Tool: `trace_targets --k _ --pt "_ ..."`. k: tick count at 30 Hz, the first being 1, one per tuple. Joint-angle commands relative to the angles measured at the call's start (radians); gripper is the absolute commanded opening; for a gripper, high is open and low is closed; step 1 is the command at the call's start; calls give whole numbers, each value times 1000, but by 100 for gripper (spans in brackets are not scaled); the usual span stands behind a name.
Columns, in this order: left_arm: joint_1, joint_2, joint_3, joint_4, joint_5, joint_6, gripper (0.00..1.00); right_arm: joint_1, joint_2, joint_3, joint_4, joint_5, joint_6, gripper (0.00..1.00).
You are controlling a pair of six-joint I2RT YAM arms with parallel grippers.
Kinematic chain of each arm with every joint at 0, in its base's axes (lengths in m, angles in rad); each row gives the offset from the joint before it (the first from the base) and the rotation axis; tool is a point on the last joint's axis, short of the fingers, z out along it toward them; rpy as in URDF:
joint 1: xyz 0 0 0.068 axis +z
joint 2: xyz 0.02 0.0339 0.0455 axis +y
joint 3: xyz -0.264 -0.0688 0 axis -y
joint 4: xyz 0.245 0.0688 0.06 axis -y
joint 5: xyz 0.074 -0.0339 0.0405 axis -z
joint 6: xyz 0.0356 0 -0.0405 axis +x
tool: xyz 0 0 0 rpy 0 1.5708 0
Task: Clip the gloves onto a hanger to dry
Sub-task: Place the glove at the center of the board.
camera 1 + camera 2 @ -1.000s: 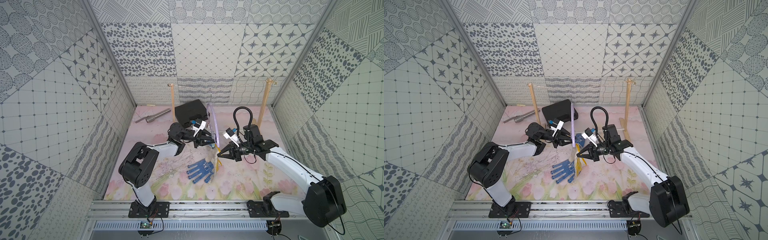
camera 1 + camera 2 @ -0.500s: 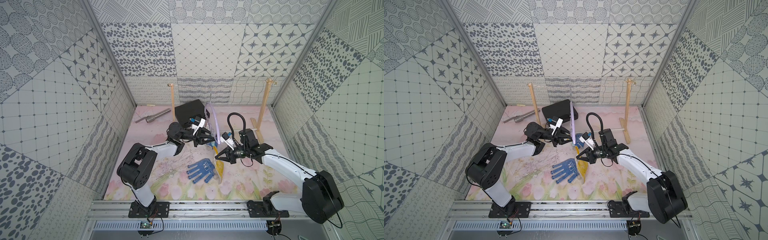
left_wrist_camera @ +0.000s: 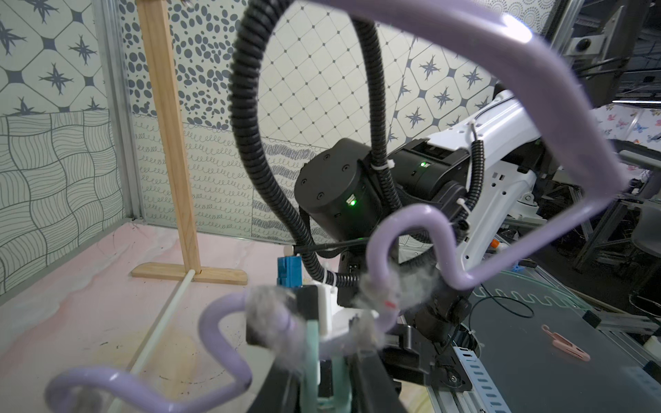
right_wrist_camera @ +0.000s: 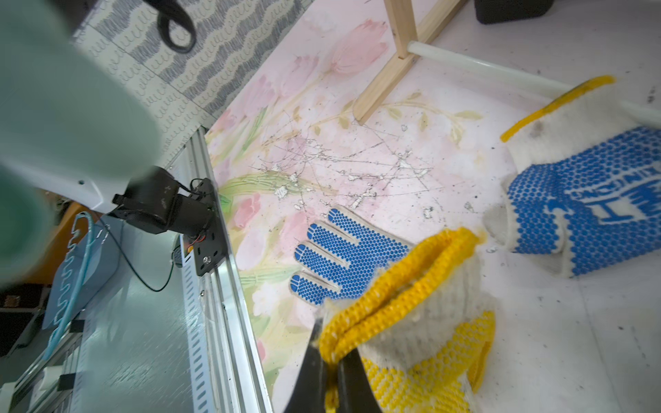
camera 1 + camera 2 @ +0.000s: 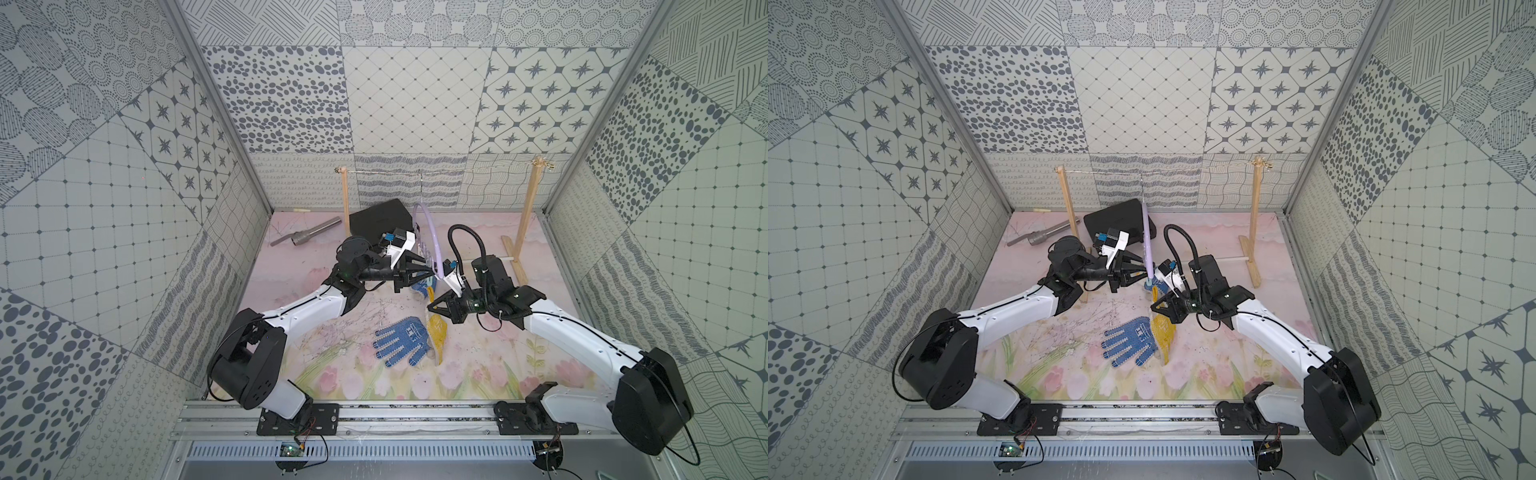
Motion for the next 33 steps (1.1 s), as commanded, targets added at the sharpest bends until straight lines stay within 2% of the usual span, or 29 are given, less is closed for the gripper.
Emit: trace_targets --k 1,9,12,16,18,20,21,22,25,28,31,33 --pt "-6 -17 5 -166 -113 96 0 9 21 43 -60 186 39 0" --pt "-6 -25 24 -214 -132 77 0 4 43 55 -139 423 139 0" --pt "-6 -26 25 -211 -127 72 0 -10 102 68 -126 395 150 0" --pt "-6 -26 25 -211 -125 70 0 -15 197 113 -63 292 149 1" --pt "-6 -27 22 -211 -125 70 0 -20 247 145 -16 217 149 13" --pt "-6 -28 21 -216 -128 72 0 -24 288 175 26 140 146 29" --pt "-5 -29 21 -217 -129 76 0 -29 304 186 50 91 142 44" --pt "-7 -29 21 -219 -130 76 0 -39 315 192 69 52 142 50" --pt "-6 -32 25 -233 -133 81 0 -77 296 177 102 -6 147 59" --pt "-6 -32 29 -250 -137 86 0 -152 249 129 110 -15 150 58" --pt "-5 -26 33 -249 -129 91 0 -224 234 107 85 -5 133 48" --pt "-7 -20 35 -248 -127 92 0 -240 254 120 50 27 104 47"
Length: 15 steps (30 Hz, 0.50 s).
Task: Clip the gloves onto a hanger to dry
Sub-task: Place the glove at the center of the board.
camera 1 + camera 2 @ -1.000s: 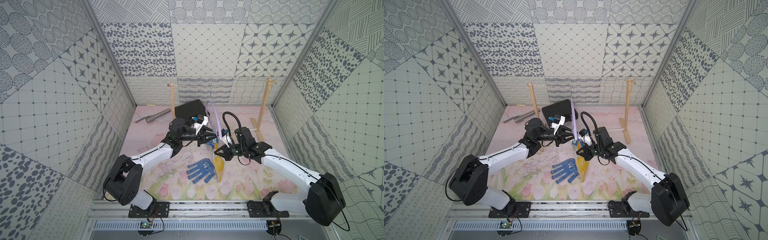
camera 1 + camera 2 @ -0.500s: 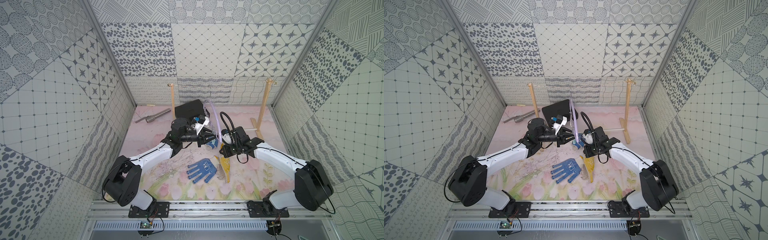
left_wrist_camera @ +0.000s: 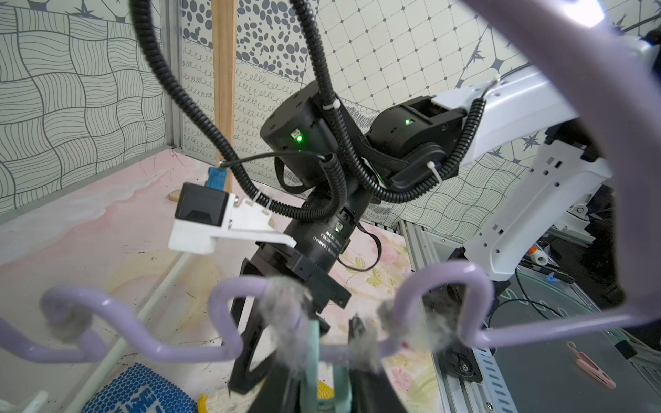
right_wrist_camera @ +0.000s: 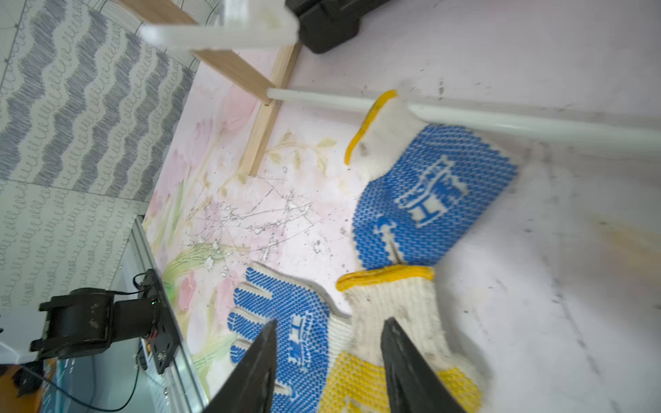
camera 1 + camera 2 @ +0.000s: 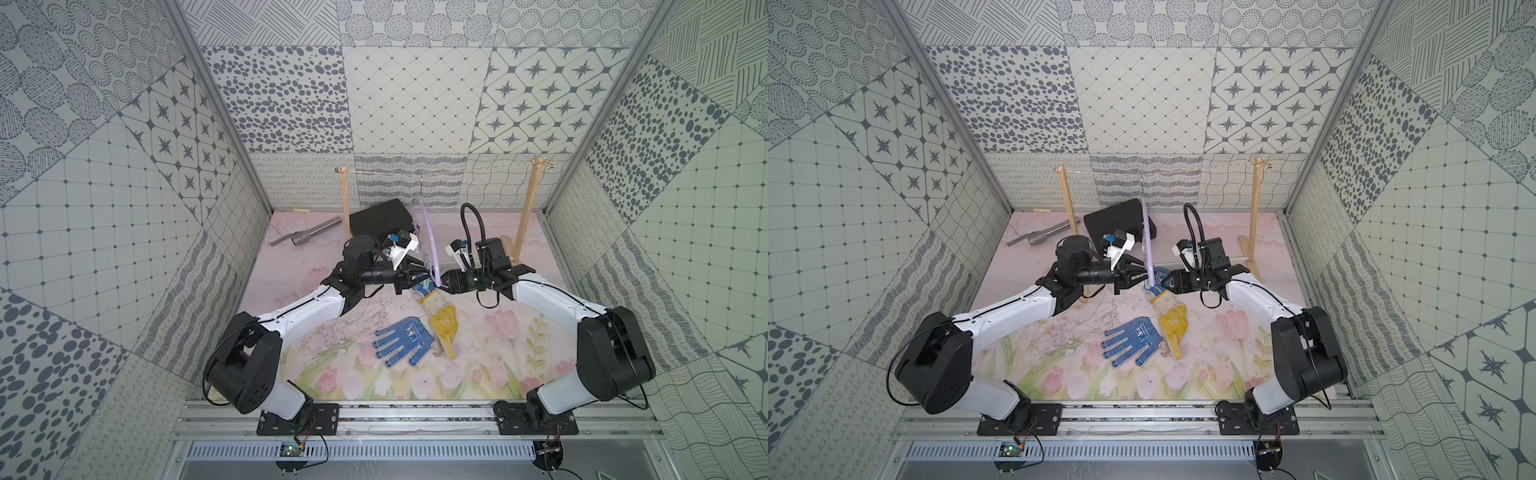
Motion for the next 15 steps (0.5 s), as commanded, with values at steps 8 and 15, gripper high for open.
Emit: trace_targets --k 8,15 --pt "-2 14 27 12 7 28 0 -36 139 49 -14 5 -114 53" --pt "-1 18 25 8 8 34 0 -46 266 105 -10 -93 -174 44"
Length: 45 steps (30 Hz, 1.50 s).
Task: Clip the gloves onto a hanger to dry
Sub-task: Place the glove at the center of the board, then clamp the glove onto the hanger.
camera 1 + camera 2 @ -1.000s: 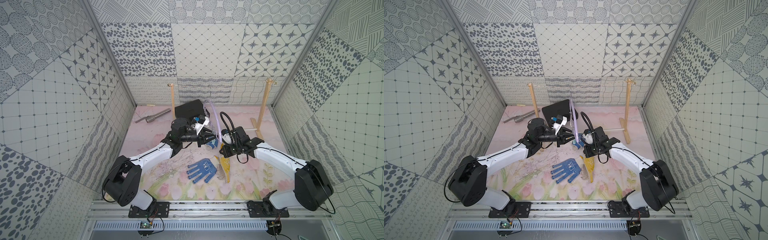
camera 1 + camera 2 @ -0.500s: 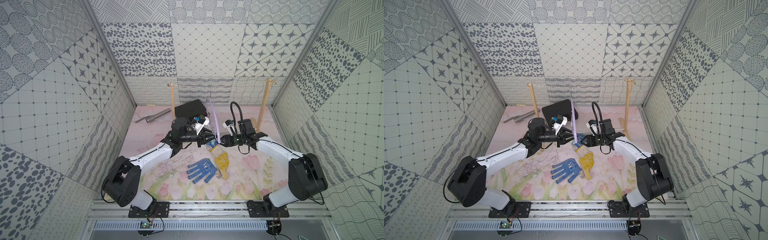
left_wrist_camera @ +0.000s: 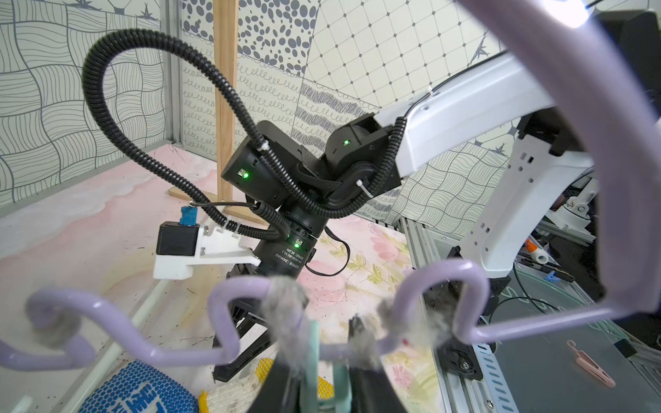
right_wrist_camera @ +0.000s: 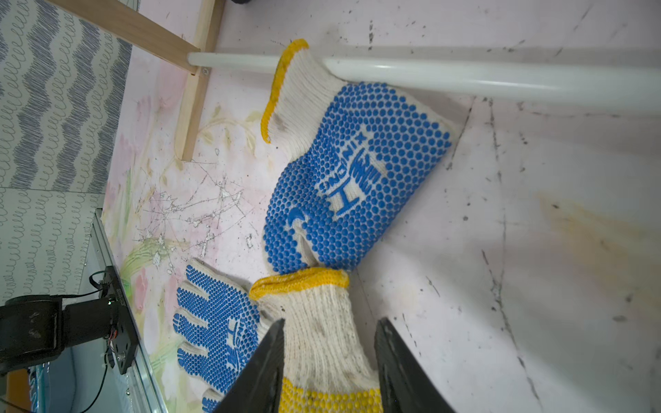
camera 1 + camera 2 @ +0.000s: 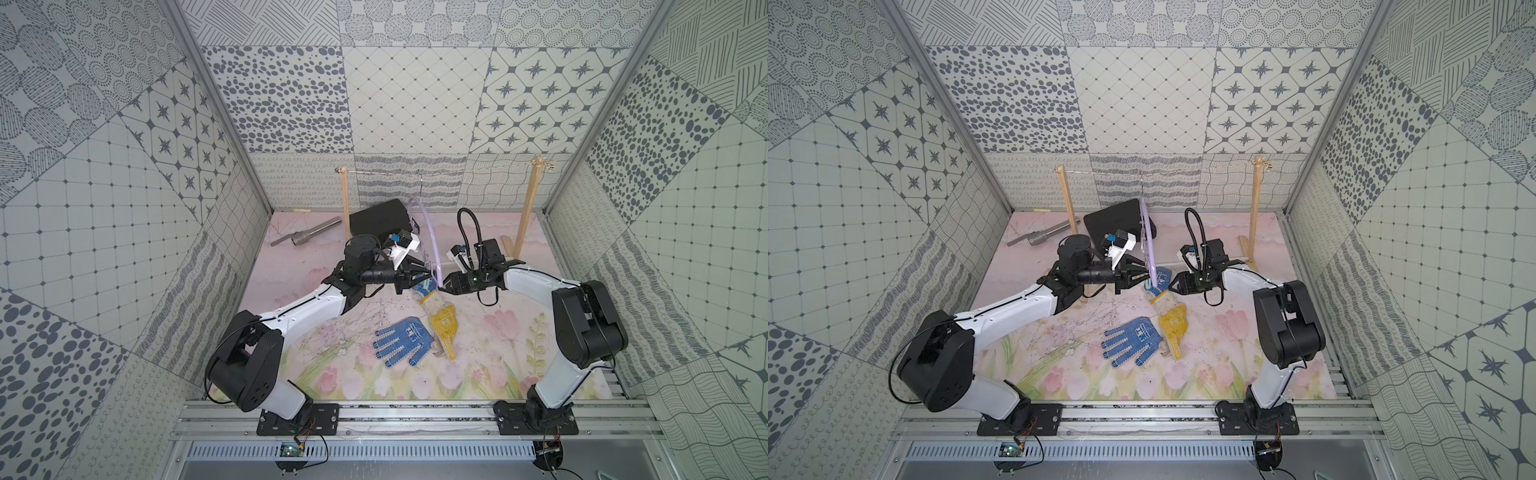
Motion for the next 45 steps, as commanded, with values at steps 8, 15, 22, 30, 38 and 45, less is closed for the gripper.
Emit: trace_targets --k 8,15,22,30,38,45 --pt "-1 7 16 22 7 34 0 -4 97 87 -6 -83 -29 41" --pt "0 2 18 12 6 41 0 -4 120 60 11 -92 10 39" --pt "-1 4 14 20 9 33 0 -3 152 39 65 -150 31 36" --pt "-3 7 15 23 9 33 0 -3 182 34 88 -182 40 35" --pt "-4 12 16 23 11 33 0 -3 162 -1 130 -218 50 13" --pt "-7 11 22 28 7 21 0 0 21 -71 151 -214 72 0"
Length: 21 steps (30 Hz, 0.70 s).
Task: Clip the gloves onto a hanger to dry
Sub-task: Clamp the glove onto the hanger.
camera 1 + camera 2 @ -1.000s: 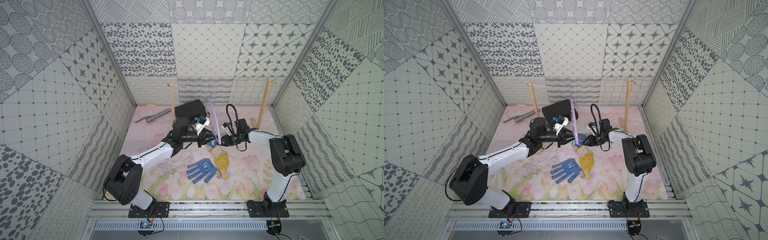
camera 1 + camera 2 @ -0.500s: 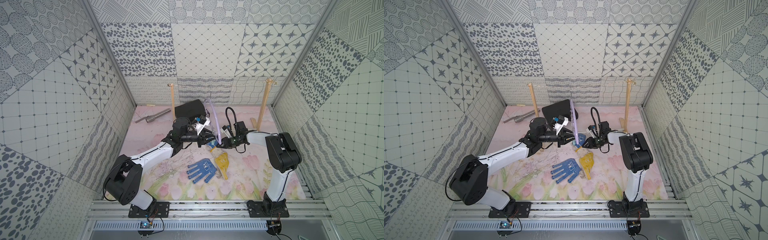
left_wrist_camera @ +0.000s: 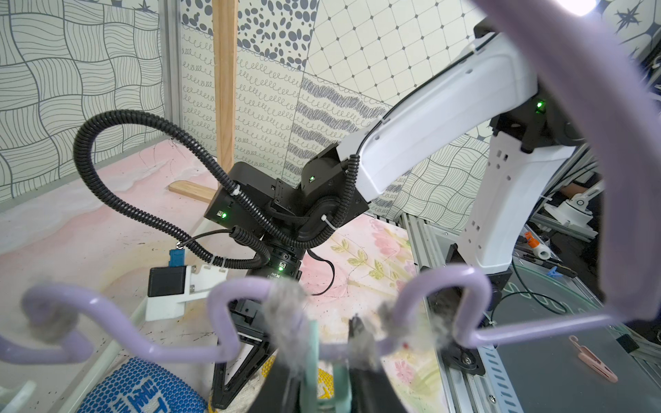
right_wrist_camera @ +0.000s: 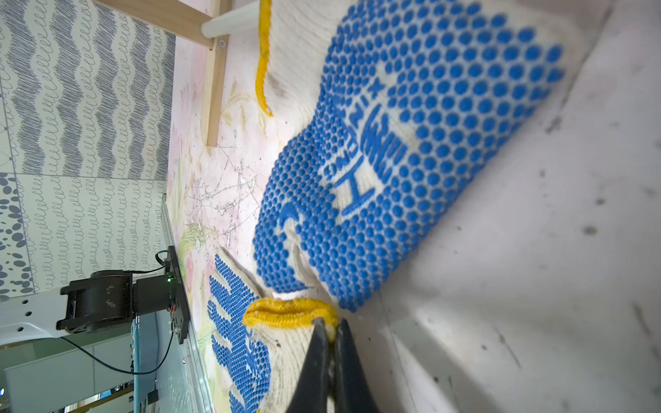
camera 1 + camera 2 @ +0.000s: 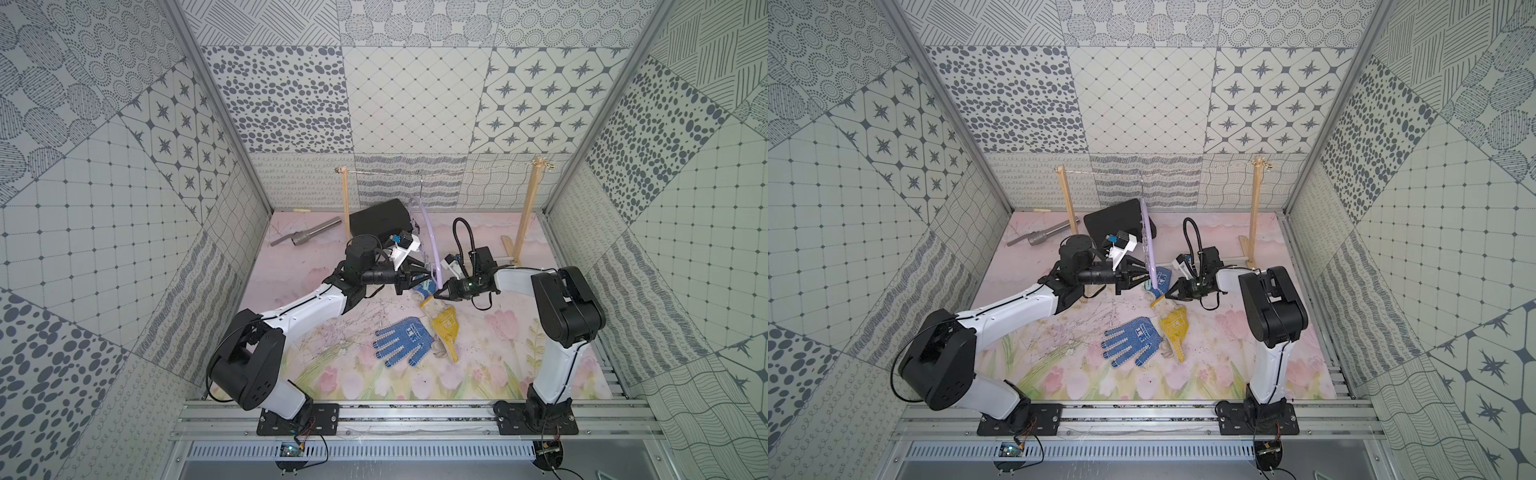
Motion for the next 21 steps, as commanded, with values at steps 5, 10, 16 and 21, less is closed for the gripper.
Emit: trace_targets --k 5,10,16,21 --pt "-15 17 35 41 -2 -12 0 38 -276 -106 72 21 23 0" --pt "-28 27 47 41 -24 -15 0 82 -426 -150 108 69 72 0" --pt "-33 17 32 84 -73 -66 0 123 -540 -181 141 155 172 0" --pt "-33 25 16 154 -67 -146 0 151 -622 -217 203 199 253 0"
